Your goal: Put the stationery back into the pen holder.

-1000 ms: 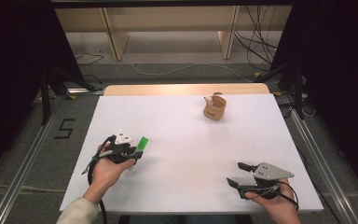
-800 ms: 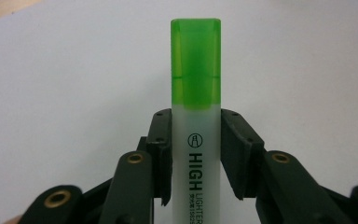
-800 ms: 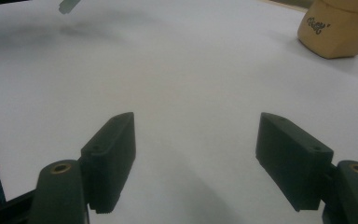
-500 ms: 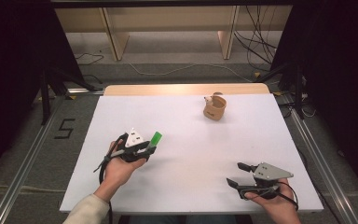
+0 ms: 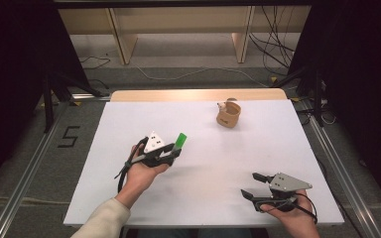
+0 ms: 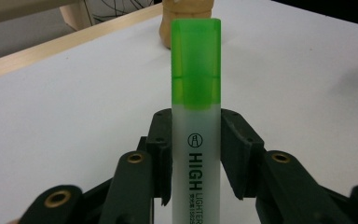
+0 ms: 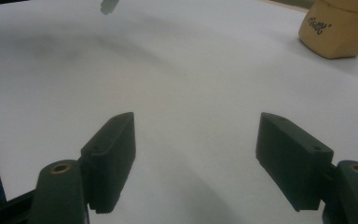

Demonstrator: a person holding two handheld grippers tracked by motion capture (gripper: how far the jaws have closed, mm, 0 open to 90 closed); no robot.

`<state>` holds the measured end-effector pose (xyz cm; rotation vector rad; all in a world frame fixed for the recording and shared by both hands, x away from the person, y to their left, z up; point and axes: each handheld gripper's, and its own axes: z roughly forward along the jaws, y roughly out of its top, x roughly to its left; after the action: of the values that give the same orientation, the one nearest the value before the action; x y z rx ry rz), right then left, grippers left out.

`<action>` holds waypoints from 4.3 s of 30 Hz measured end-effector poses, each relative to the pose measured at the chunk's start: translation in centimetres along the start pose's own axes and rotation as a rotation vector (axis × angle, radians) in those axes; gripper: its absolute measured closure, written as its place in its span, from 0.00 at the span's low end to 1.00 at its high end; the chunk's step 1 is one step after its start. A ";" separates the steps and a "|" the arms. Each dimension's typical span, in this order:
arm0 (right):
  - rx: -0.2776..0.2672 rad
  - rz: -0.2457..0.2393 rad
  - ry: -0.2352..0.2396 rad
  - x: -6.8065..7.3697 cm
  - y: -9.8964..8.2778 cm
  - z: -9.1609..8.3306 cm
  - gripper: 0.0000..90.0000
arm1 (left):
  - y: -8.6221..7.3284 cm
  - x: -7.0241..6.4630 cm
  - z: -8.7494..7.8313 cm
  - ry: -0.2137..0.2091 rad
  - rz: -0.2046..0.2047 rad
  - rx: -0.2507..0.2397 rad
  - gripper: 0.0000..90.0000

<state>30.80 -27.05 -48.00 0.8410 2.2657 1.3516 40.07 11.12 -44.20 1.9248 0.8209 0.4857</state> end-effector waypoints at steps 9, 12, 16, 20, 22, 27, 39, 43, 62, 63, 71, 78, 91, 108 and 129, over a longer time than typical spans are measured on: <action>-0.001 0.001 0.001 0.0 0.0 0.0 0.32 | 1.1 -0.6 1.8 -0.014 0.005 -0.055 0.74; -0.003 0.003 0.002 0.0 0.0 0.0 0.32 | 1.5 -0.8 2.6 -0.028 -0.003 -0.076 0.74; -0.003 0.002 0.003 0.0 0.0 0.0 0.32 | 2.0 -0.9 3.4 -0.031 0.002 -0.093 0.74; -0.005 0.000 0.005 0.0 0.0 0.1 0.32 | 2.4 -0.9 4.3 -0.032 0.009 -0.107 0.74; -0.003 0.003 0.005 0.1 0.0 0.1 0.32 | 2.7 -1.0 4.7 -0.035 0.008 -0.111 0.74; -0.001 0.000 0.006 0.0 0.0 0.1 0.32 | 3.6 -1.4 6.0 -0.048 0.016 -0.141 0.74; -0.013 0.006 0.009 0.0 -0.1 0.2 0.32 | 5.5 -1.9 8.7 -0.059 0.031 -0.159 0.74; -0.006 0.004 0.011 -0.1 -0.1 0.1 0.32 | 5.9 -2.0 9.4 -0.058 0.035 -0.159 0.74; -0.012 0.006 0.015 -0.2 -0.1 0.2 0.32 | 7.3 -1.9 12.7 -0.061 0.025 -0.148 0.74; -0.012 0.005 0.015 -0.2 -0.1 0.2 0.32 | 7.4 -1.9 12.8 -0.063 0.026 -0.146 0.74; -0.013 0.003 0.015 -0.2 -0.1 0.2 0.32 | 8.0 -1.9 13.9 -0.064 0.023 -0.150 0.74; -0.010 0.007 0.016 -0.2 -0.1 0.2 0.32 | 8.7 -1.8 14.8 -0.057 0.023 -0.156 0.74; -0.007 0.003 0.016 -0.3 -0.1 0.2 0.32 | 9.5 -1.6 15.7 -0.062 0.025 -0.157 0.74; -0.004 0.006 0.016 -0.3 -0.1 0.1 0.32 | 10.8 -1.8 16.9 -0.073 0.031 -0.173 0.74; -0.010 0.011 0.018 -0.3 -0.2 0.1 0.32 | 12.1 -1.8 18.0 -0.068 0.048 -0.186 0.74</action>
<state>31.08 -27.26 -48.23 0.8422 2.2693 1.3796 54.32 -5.19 -41.87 1.7822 0.6641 0.5049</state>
